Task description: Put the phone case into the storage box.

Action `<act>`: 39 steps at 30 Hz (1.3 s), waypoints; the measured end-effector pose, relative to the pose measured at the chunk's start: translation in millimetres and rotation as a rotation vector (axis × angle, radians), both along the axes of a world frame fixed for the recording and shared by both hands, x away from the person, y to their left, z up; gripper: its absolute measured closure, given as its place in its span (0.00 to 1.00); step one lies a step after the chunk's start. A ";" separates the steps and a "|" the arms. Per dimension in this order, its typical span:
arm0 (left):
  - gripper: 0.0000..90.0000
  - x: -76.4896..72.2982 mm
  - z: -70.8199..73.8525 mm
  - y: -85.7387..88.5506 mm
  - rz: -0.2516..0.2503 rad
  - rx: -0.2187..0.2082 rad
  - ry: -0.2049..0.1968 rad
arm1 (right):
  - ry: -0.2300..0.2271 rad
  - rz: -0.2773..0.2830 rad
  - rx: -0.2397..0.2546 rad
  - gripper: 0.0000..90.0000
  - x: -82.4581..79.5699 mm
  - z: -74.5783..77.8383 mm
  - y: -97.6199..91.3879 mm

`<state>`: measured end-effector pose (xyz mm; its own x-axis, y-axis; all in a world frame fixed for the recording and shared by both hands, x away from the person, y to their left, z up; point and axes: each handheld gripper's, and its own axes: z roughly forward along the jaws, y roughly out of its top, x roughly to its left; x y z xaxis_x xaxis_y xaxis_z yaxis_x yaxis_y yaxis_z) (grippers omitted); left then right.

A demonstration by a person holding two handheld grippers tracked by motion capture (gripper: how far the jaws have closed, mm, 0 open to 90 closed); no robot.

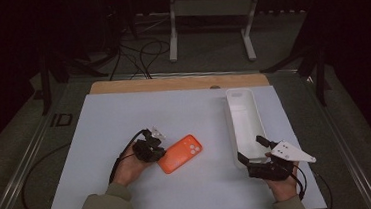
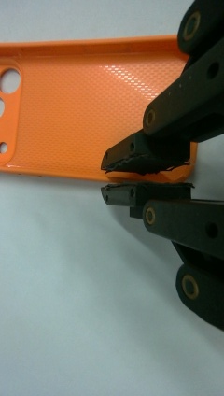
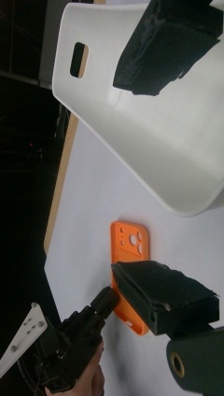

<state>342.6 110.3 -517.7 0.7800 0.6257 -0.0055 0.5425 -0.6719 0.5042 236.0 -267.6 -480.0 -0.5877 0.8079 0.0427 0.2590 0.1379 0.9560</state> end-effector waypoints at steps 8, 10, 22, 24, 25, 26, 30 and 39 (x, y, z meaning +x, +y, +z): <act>0.97 4.7 1.7 -9.2 -0.003 0.037 0.007 | 0.001 -0.001 0.000 0.11 0.1 0.2 -0.2; 0.98 5.9 1.8 -8.7 -0.003 0.035 0.015 | 0.001 -0.002 0.001 0.11 0.2 0.2 -0.5; 1.00 3.9 4.2 -10.3 -0.001 0.050 0.004 | 0.002 0.000 0.000 0.12 0.4 0.0 -0.8; 1.00 3.1 5.4 -9.4 0.005 0.047 -0.004 | 0.002 0.000 0.001 0.12 0.2 0.1 -0.7; 1.00 2.7 7.6 -7.7 0.016 0.036 -0.016 | 0.002 0.000 -0.001 0.12 0.3 0.2 -0.8; 1.00 2.7 7.6 -7.7 0.016 0.036 -0.016 | 0.002 0.000 -0.001 0.12 0.3 0.2 -0.8; 1.00 1.3 12.0 -5.4 0.028 0.031 -0.039 | 0.003 -0.001 0.000 0.12 0.4 0.0 -0.9; 1.00 -3.3 18.2 -2.6 0.057 0.002 -0.081 | 0.008 -0.002 0.004 0.12 0.5 0.5 -0.7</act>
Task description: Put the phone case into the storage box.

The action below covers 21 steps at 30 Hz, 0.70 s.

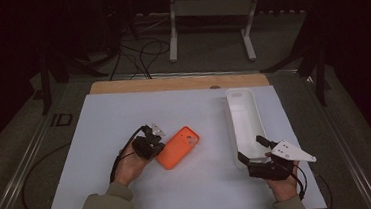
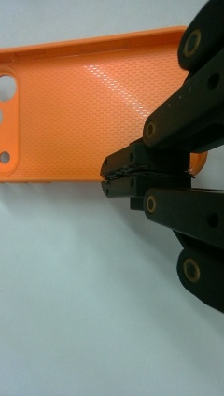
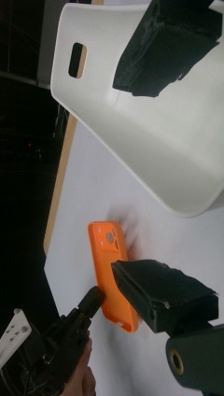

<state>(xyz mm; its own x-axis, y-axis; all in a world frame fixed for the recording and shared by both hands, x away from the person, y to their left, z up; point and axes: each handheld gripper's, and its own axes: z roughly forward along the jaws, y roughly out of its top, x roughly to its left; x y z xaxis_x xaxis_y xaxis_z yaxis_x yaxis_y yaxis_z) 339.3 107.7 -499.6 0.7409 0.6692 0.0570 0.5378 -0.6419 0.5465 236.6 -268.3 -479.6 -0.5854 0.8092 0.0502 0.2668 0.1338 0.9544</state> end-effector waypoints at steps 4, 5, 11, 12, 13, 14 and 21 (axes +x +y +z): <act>1.00 -1.3 3.4 1.7 0.009 -0.004 -0.014 | 0.002 -0.002 0.004 0.12 0.1 0.2 -0.2; 1.00 -1.5 4.2 2.4 0.010 -0.006 -0.018 | 0.002 -0.002 0.002 0.12 0.1 0.2 -0.2; 1.00 -4.9 11.6 7.3 0.031 -0.029 -0.043 | 0.008 0.005 0.002 0.12 0.7 0.2 1.0; 1.00 -6.1 14.1 8.9 0.036 -0.034 -0.054 | 0.011 0.006 0.000 0.12 1.0 0.1 1.6; 1.00 -6.1 14.1 8.9 0.036 -0.034 -0.054 | 0.011 0.006 0.000 0.12 1.0 0.1 1.6; 1.00 -7.4 16.3 10.3 0.037 -0.040 -0.064 | 0.014 0.008 0.001 0.12 1.4 0.3 1.9; 1.00 -12.7 23.3 12.7 0.058 -0.048 -0.116 | 0.016 0.005 0.004 0.11 1.7 2.3 1.9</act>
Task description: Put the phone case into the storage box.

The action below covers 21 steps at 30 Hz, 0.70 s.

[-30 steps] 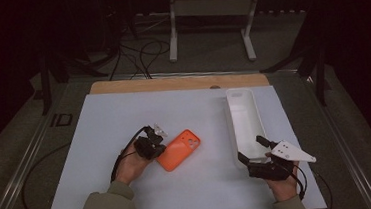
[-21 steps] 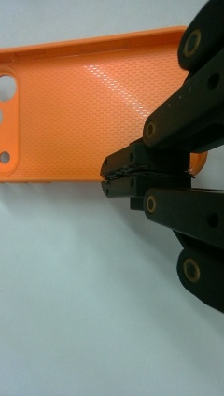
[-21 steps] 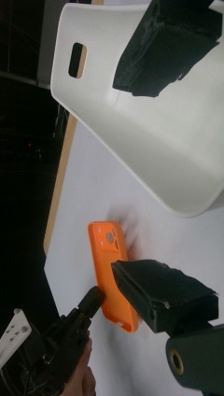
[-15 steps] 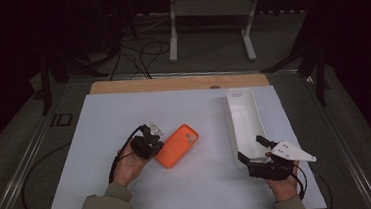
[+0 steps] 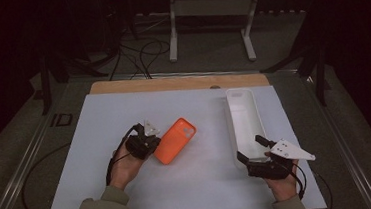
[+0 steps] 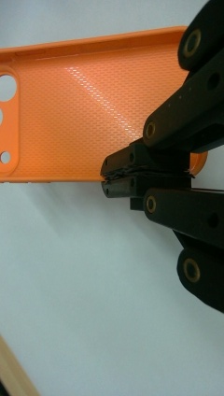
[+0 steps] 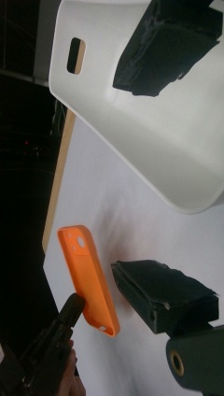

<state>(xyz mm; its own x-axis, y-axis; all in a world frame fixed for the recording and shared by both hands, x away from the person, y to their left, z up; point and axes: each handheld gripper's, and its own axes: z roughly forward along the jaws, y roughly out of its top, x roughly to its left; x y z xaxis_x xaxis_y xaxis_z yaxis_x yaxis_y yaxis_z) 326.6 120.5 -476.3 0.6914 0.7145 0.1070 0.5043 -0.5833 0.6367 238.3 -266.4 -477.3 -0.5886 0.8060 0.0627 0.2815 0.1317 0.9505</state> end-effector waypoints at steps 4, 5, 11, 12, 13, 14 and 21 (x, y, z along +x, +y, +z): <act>1.00 -2.0 3.0 1.5 0.003 -0.012 -0.014 | 0.002 -0.002 0.002 0.10 -0.3 1.0 0.5; 1.00 -3.1 3.9 1.4 0.004 -0.012 -0.024 | 0.001 -0.002 0.001 0.10 -0.1 1.1 0.8; 1.00 -8.4 7.6 -0.2 0.006 -0.039 -0.055 | 0.007 0.002 -0.002 0.09 0.5 1.4 3.1; 1.00 -8.4 7.6 -0.2 0.006 -0.039 -0.055 | 0.007 0.002 -0.002 0.09 0.5 1.4 3.1; 1.00 -10.9 9.4 -1.0 0.006 -0.051 -0.069 | 0.010 0.004 0.001 0.09 0.7 2.3 4.1; 1.00 -10.9 9.4 -1.0 0.006 -0.051 -0.069 | 0.010 0.004 0.001 0.09 0.7 2.3 4.1; 1.00 -16.6 14.6 -0.4 0.025 -0.089 -0.101 | 0.026 0.026 0.029 0.09 4.4 6.0 6.6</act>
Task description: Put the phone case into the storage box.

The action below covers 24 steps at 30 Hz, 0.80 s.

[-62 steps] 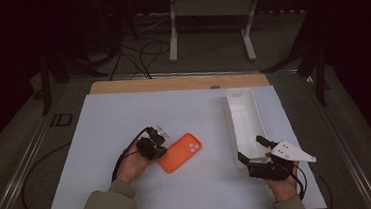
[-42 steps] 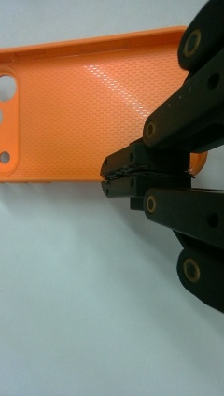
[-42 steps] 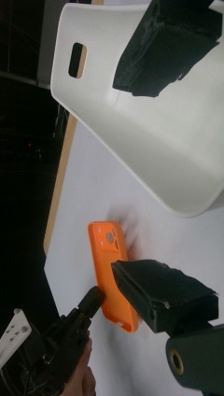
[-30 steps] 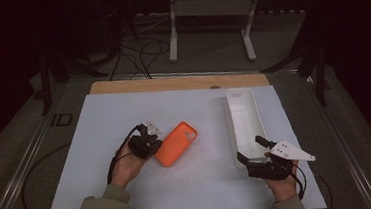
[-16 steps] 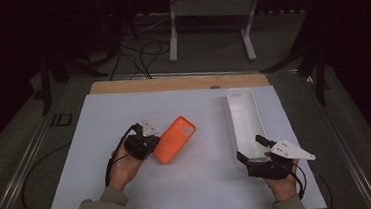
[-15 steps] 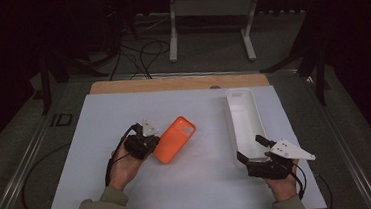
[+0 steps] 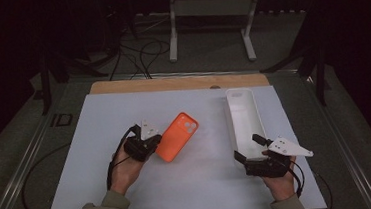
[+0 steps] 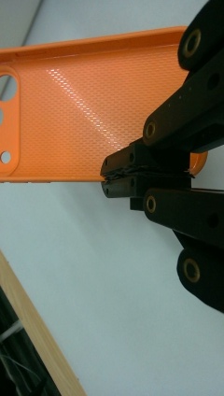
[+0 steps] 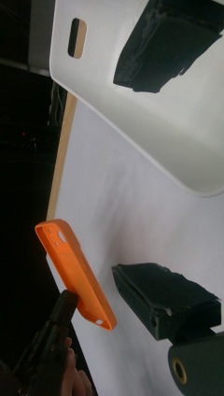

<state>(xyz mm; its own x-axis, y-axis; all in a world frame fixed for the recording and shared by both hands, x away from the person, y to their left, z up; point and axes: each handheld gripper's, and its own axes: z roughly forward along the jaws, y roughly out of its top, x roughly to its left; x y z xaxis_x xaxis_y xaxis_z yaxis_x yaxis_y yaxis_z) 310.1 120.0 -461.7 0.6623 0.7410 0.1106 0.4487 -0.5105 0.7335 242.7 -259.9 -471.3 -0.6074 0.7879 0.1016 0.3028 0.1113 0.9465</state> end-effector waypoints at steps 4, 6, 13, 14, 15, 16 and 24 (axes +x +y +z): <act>1.00 -2.4 2.2 0.4 0.006 -0.008 -0.019 | 0.003 0.012 0.015 0.09 3.2 3.5 2.8; 1.00 -3.1 2.9 0.4 0.008 -0.016 -0.021 | 0.004 0.017 0.020 0.09 4.2 4.4 3.7; 1.00 -7.1 5.6 0.4 0.009 -0.007 -0.048 | 0.011 0.056 0.021 0.09 10.5 11.6 13.8; 1.00 -7.9 5.6 0.2 0.012 -0.011 -0.053 | 0.015 0.067 0.029 0.09 12.3 13.8 16.6; 1.00 -9.0 5.5 -0.5 0.011 -0.015 -0.058 | 0.015 0.067 0.029 0.09 12.3 13.8 16.6; 1.00 -10.8 5.8 -2.1 0.005 -0.008 -0.062 | 0.014 0.072 0.019 0.09 14.2 16.1 20.9; 1.00 -13.5 6.8 -4.4 0.002 -0.005 -0.080 | 0.029 0.104 -0.009 0.09 23.0 21.8 38.0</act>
